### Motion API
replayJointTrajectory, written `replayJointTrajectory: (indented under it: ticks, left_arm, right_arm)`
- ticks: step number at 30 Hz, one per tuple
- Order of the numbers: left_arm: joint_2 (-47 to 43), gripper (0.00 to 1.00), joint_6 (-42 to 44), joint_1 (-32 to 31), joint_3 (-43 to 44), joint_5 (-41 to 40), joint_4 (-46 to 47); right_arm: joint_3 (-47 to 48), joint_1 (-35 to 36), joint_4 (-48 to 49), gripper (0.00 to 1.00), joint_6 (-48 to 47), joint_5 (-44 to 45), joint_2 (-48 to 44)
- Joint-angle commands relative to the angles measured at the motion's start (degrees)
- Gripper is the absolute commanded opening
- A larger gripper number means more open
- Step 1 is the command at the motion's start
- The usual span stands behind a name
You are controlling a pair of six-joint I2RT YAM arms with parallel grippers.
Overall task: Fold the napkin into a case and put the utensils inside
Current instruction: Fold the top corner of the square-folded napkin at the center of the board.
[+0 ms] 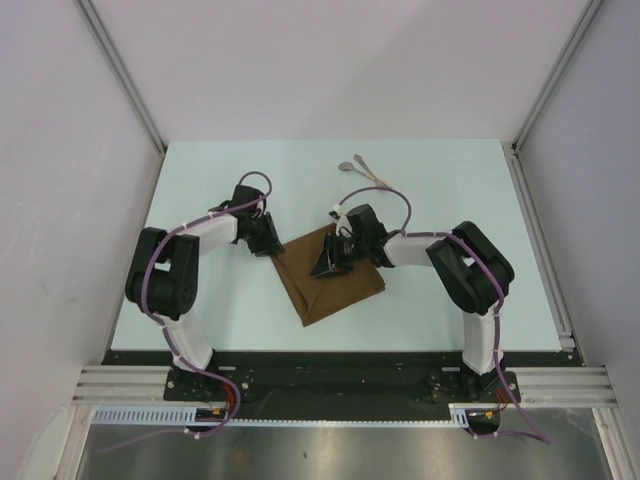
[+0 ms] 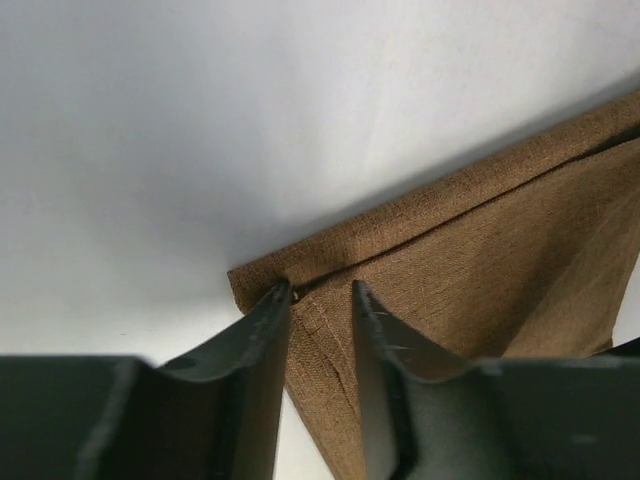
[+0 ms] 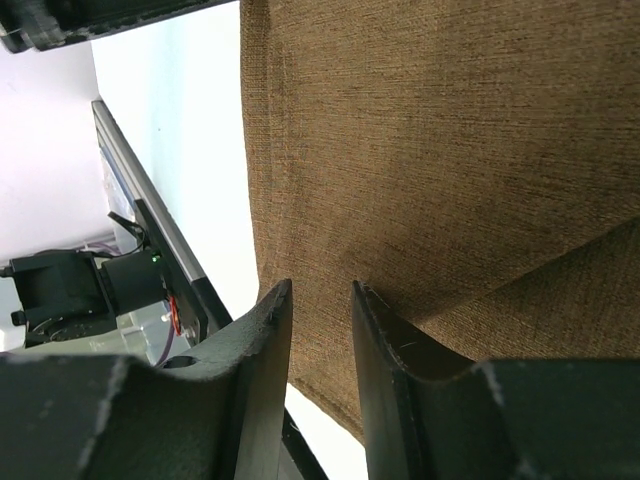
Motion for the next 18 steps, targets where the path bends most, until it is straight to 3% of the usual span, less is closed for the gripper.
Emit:
replayJointTrajectory:
  ticks: [1,9,18]
  left_arm:
    - [3.2,0.30,1.9,-0.9,1.7,-2.5,-2.4]
    - [0.3,0.00,3.6,-0.9,5.0,-5.3,-5.2]
    - [-3.4,0.00,4.5,-0.9,4.6,-5.8,-5.7]
  right_arm:
    - [-0.3,0.7,2.5,0.35,0.4,0.3,-2.6]
    - [-0.7,1.8,2.8,0.35,0.5,-0.1,-2.8]
    - [-0.6,3.3,4.4,0.35,1.8,-0.7,-1.3]
